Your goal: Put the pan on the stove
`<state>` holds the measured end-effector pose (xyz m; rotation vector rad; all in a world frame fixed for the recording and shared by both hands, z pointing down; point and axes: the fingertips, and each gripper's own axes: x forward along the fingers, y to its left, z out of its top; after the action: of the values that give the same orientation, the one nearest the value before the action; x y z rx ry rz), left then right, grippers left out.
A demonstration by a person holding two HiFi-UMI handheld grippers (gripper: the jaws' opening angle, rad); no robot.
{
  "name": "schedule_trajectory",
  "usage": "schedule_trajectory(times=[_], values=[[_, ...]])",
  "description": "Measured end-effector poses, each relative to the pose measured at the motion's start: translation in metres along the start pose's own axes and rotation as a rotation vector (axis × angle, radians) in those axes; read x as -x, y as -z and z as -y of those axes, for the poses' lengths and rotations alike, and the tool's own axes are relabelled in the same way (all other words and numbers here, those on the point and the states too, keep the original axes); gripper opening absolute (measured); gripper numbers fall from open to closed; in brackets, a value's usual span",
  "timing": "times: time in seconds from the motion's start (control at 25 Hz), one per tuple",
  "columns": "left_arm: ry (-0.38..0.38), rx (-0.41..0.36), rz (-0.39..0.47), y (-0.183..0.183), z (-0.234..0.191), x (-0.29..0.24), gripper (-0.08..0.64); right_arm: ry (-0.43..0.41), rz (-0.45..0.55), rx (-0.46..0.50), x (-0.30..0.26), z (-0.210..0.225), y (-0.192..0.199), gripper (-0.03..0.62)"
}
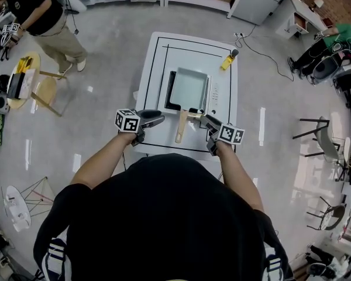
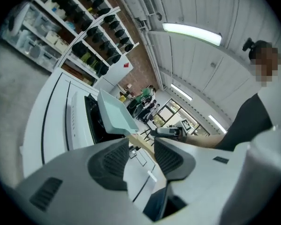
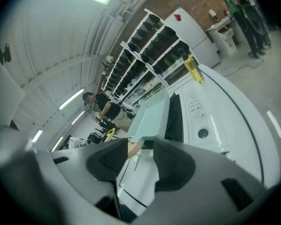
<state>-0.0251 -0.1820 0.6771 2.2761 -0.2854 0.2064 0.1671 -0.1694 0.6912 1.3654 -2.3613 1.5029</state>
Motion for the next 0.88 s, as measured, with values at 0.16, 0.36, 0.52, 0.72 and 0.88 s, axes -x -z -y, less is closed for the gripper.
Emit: schedule_trajectory(times=[0.16, 0.36, 0.52, 0.72, 0.88], values=[[-0.091, -0.110, 0.010, -0.007, -0.006, 0.008, 0.173, 0.064, 0.053, 0.092, 0.007, 0.001, -0.010, 0.153], [-0.162, -0.177, 0.047, -0.017, -0.014, 0.013, 0.173, 0.133, 0.108, 0.152, 0.016, 0.000, -0.019, 0.133], [-0.186, -0.247, 0.031, -0.019, -0.013, 0.016, 0.172, 0.198, 0.149, 0.208, 0.025, 0.001, -0.024, 0.114], [-0.224, -0.311, 0.037, -0.021, -0.013, 0.019, 0.170, 0.252, 0.190, 0.236, 0.034, 0.004, -0.029, 0.098], [-0.251, -0.344, 0.053, -0.025, -0.013, 0.025, 0.158, 0.277, 0.208, 0.257, 0.037, 0.002, -0.031, 0.084]])
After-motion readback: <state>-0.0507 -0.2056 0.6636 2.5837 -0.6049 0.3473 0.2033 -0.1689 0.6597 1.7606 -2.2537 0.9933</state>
